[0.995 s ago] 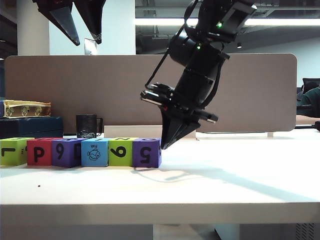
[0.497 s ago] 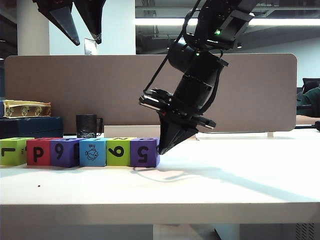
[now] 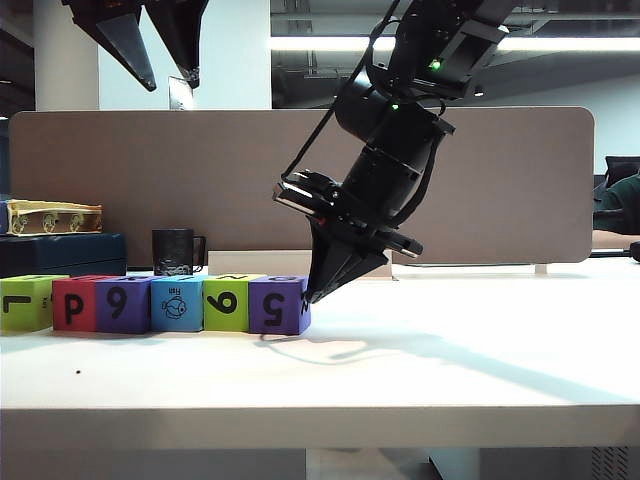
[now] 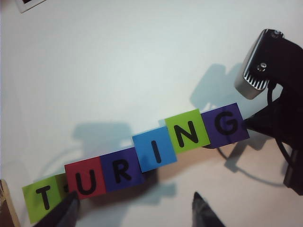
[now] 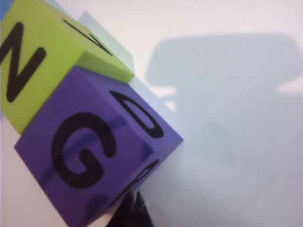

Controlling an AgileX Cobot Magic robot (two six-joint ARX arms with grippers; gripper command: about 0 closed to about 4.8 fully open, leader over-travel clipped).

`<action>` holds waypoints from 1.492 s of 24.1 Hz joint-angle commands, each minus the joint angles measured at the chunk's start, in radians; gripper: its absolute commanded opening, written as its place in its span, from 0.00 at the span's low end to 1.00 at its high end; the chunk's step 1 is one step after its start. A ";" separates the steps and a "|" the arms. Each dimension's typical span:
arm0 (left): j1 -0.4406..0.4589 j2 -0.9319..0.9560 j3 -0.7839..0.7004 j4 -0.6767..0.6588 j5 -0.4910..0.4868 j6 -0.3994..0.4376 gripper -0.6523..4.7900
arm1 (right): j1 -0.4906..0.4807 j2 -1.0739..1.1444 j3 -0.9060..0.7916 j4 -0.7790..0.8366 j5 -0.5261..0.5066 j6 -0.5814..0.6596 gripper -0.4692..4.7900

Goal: Select the appropriate blocks from the scattered letter blocks on the table and arrange them in a row to spell out "TURING".

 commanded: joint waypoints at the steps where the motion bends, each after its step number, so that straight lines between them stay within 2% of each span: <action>1: 0.011 -0.006 0.003 0.013 -0.002 0.006 0.67 | 0.002 -0.003 0.004 0.018 -0.007 0.001 0.09; 7: 0.016 -0.006 0.003 0.020 -0.006 0.016 0.67 | 0.002 -0.003 0.004 0.040 -0.036 0.001 0.09; 13: 0.103 -0.005 0.003 0.043 -0.006 0.021 0.67 | -0.004 -0.005 0.005 0.035 -0.021 0.001 0.09; 18: 0.219 -0.003 0.002 0.058 -0.005 -0.011 0.51 | -0.006 -0.007 0.005 0.035 -0.021 0.001 0.09; 21: 0.317 0.009 0.000 0.060 0.000 -0.037 0.49 | -0.010 -0.013 0.005 0.034 0.016 0.001 0.09; 24: 0.382 0.024 0.000 0.057 0.012 -0.050 0.34 | -0.011 -0.013 0.006 0.034 0.024 0.001 0.09; 27: 0.432 0.048 0.000 0.053 0.028 -0.050 0.30 | -0.011 -0.013 0.006 0.033 0.023 0.001 0.09; 28: 0.459 0.071 0.000 0.046 0.043 -0.050 0.20 | -0.011 -0.013 0.006 0.034 0.022 0.001 0.09; 29: 0.468 0.083 0.000 0.044 0.053 -0.050 0.17 | -0.011 -0.013 0.006 0.034 0.022 0.001 0.09; 36: 0.506 0.220 0.000 -0.037 0.122 -0.045 0.16 | -0.011 -0.013 0.006 0.018 0.021 0.001 0.09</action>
